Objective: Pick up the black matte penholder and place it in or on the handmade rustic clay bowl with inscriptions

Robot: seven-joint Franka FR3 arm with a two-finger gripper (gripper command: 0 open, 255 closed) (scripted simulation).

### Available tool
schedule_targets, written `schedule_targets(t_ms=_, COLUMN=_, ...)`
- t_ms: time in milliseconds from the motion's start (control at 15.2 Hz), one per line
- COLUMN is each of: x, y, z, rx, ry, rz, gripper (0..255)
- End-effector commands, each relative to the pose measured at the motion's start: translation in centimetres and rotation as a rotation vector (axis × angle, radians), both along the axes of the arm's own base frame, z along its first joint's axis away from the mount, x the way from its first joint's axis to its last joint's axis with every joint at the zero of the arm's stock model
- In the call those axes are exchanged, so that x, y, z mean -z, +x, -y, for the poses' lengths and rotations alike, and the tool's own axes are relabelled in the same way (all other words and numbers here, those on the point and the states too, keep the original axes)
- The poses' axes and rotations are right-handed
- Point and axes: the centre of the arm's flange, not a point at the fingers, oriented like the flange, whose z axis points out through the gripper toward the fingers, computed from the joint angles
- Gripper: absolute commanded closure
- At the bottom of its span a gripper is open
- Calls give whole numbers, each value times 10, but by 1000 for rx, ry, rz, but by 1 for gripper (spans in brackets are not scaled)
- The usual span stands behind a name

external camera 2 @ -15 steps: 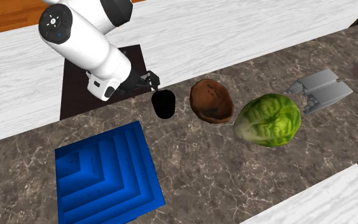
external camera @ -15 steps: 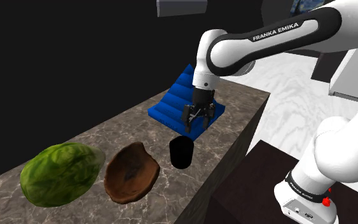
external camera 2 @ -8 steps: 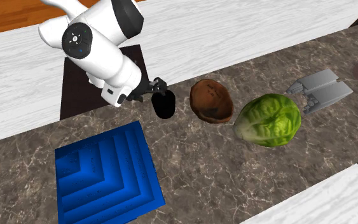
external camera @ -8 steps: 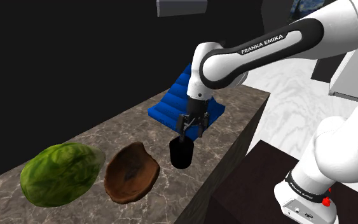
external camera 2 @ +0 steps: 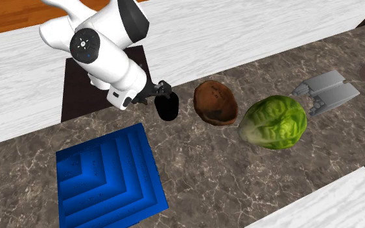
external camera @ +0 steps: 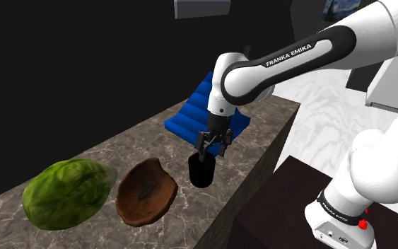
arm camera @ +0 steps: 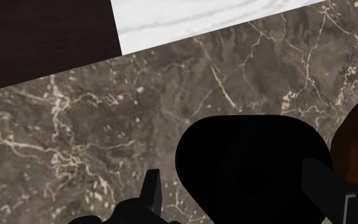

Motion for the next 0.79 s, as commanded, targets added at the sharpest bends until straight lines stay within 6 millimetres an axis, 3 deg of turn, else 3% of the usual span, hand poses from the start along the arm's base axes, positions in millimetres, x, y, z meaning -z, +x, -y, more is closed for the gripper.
schedule_targets(t_ms=0, x=0, y=0, z=0, rx=0, ry=0, rz=0, gripper=0)
schedule_targets(t_ms=66, x=0, y=0, z=0, rx=0, ry=0, rz=0, gripper=255)
schedule_targets(t_ms=726, x=-5, y=0, z=0, rx=0, ry=0, rz=0, gripper=255)
